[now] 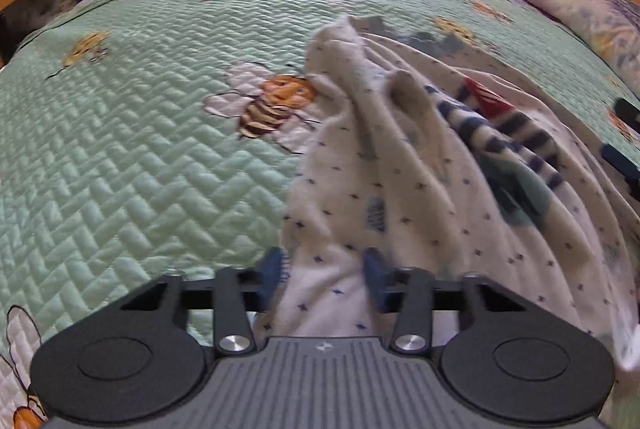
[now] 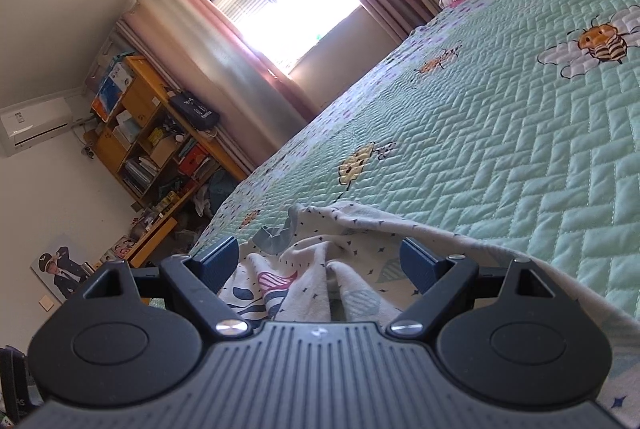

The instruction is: Fold clothes

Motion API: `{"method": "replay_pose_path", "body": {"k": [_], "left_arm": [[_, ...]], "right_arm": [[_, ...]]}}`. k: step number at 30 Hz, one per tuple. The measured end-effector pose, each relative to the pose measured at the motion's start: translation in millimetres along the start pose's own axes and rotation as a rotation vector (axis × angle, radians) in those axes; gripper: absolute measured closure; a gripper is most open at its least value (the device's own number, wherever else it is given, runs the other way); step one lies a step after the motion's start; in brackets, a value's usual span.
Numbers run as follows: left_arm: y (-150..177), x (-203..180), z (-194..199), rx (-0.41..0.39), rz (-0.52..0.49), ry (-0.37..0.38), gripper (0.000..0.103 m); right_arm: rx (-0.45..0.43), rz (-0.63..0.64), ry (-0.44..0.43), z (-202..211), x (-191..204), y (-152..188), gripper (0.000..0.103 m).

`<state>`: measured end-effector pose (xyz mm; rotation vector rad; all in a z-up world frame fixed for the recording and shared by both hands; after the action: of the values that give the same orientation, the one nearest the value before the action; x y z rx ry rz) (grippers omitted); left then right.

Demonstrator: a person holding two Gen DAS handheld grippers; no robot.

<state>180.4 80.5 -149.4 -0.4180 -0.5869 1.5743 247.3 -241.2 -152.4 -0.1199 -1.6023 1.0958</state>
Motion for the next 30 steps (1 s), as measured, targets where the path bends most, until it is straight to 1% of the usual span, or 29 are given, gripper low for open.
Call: {"method": "replay_pose_path", "body": {"k": [1, 2, 5, 7, 10, 13, 15, 19, 23, 27, 29, 30], "left_arm": [[0, -3, 1, 0.0, -0.005, 0.013, 0.091], [0, -7, 2, -0.002, -0.011, 0.024, 0.099], [1, -19, 5, -0.042, -0.097, -0.037, 0.099], [0, -22, 9, -0.061, -0.111, -0.08, 0.1], [-15, -10, 14, -0.114, -0.125, -0.196, 0.1], [-38, 20, 18, -0.148, -0.114, -0.325, 0.1], [-56, 45, 20, -0.172, -0.126, -0.43, 0.1], [-84, 93, 23, -0.168, -0.107, -0.572, 0.1], [-95, 127, 26, -0.143, -0.109, -0.667, 0.1], [-102, 146, 24, -0.123, -0.152, -0.747, 0.1], [-105, 151, 19, -0.111, -0.168, -0.759, 0.1], [-102, 150, 13, -0.09, -0.179, -0.732, 0.099]], "right_arm": [[0.002, 0.0, 0.002, 0, 0, 0, 0.015], [0.003, 0.001, 0.003, -1, -1, 0, 0.015], [0.004, 0.011, 0.0, -1, 1, 0, 0.015], [0.003, 0.019, -0.004, -2, 4, 0, 0.015], [-0.012, 0.032, -0.015, 0, 8, -3, 0.015], [-0.02, 0.043, -0.023, 3, 11, -5, 0.015], [-0.012, 0.044, -0.031, 1, 12, -5, 0.015], [0.018, 0.055, -0.048, -3, 16, 0, 0.015], [0.038, 0.052, -0.055, -7, 17, 2, 0.015], [0.061, 0.05, -0.047, -10, 15, 6, 0.015], [0.074, 0.049, -0.044, -12, 14, 7, 0.015], [0.081, 0.049, -0.043, -13, 14, 8, 0.015]]}}
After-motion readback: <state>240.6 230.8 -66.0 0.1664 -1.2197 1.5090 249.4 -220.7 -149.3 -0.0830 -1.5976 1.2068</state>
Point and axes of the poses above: each gripper's, at about its wrist camera, not at the fingertips, and z roughly against the way its jaws point, x to its left, y to its underside, the point moved 8 cm from there along -z, roughly the way its jaws point, and after that the axes turned 11 degrees about -y, right-handed, at the moved point
